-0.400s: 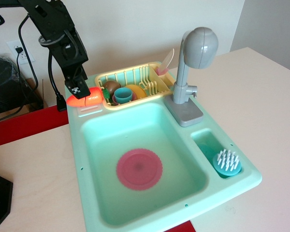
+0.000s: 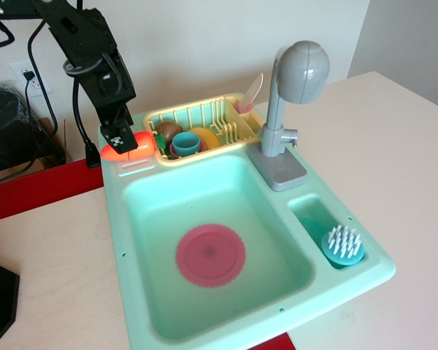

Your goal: Put carrot on plate

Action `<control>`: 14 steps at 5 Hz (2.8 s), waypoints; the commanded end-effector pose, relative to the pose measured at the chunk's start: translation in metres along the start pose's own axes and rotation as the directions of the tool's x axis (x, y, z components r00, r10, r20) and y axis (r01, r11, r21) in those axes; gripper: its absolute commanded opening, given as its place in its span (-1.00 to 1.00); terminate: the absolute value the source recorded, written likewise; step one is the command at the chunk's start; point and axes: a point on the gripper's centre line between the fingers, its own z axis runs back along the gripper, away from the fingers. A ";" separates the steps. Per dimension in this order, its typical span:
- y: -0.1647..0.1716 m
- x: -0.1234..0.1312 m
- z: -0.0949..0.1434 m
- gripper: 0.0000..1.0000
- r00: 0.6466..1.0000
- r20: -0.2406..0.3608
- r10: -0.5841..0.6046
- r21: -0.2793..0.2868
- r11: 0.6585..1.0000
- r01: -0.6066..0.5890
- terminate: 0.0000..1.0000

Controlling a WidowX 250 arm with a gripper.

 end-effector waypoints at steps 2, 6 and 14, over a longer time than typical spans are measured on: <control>0.025 -0.001 -0.018 1.00 0.999 -0.026 0.047 0.030 0.998 -0.046 -1.00; 0.011 -0.003 -0.019 -1.00 0.999 0.033 0.037 -0.001 0.999 -0.037 -1.00; -0.146 0.046 -0.076 -1.00 0.953 0.064 -0.297 -0.134 0.944 0.303 -1.00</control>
